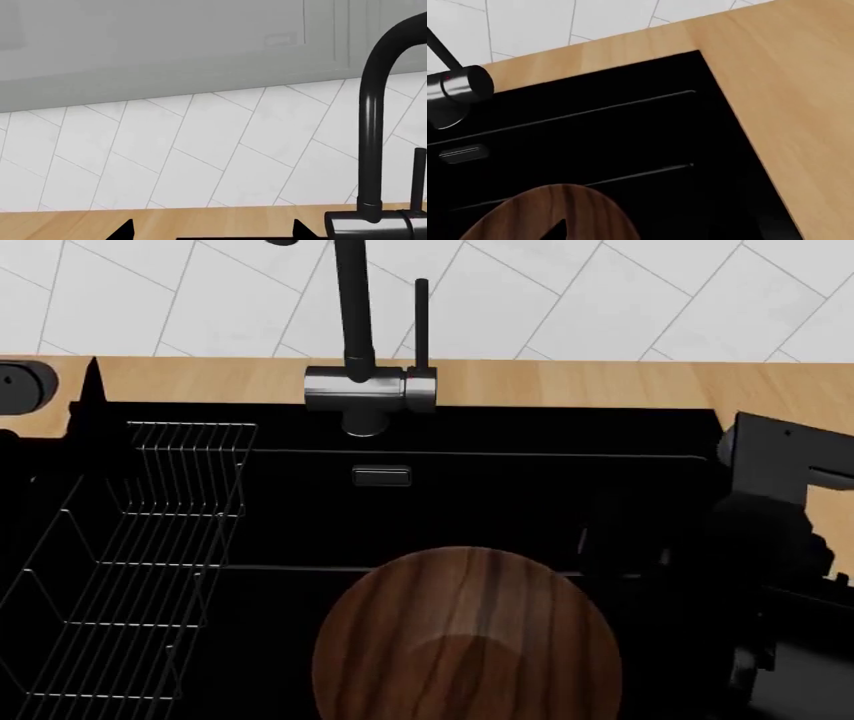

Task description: Move the fresh-baked cupcake off the tray onto the counter, and place the bowl used for mixing into the sink.

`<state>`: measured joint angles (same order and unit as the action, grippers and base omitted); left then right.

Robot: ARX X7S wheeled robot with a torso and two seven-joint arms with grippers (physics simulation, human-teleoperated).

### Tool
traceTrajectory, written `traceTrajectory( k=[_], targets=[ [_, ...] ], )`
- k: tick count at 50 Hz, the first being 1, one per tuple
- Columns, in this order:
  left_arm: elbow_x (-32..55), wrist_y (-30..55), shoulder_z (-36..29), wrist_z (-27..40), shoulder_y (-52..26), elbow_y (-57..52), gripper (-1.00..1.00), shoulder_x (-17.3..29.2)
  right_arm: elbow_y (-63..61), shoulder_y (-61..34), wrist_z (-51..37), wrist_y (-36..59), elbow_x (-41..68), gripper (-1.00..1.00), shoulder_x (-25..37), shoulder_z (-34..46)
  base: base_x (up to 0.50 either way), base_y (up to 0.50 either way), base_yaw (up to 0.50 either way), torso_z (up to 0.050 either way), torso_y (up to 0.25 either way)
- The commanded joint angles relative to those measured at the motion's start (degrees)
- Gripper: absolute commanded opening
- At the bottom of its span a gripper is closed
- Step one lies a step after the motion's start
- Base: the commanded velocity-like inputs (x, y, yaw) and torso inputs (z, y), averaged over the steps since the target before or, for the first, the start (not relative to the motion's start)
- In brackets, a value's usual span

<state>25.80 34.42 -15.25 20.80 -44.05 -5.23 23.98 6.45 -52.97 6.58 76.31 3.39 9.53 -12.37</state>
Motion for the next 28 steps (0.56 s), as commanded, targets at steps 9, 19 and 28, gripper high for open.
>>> traceTrajectory(
  k=[9,19,28],
  targets=[
    [0.6,0.8,0.0,0.5,0.3,-1.6,1.00,0.3,-20.9,0.7,-4.1,13.7,5.4,1.00,4.4,0.1,0.00,0.00,0.00,0.000,0.000],
    [0.4,0.4,0.2,0.7,1.4,-1.4,1.00,0.9,-23.1,1.9,-29.8,13.5,37.5,1.00,13.3,-2.6,0.00,0.00,0.00,0.000,0.000],
    [0.8,0.8,1.0,1.3,2.8,-3.0,1.00,1.9,-25.5,3.2,-36.3,13.2,44.3,1.00,17.2,-2.7,0.00,0.00,0.00,0.000,0.000]
  ],
)
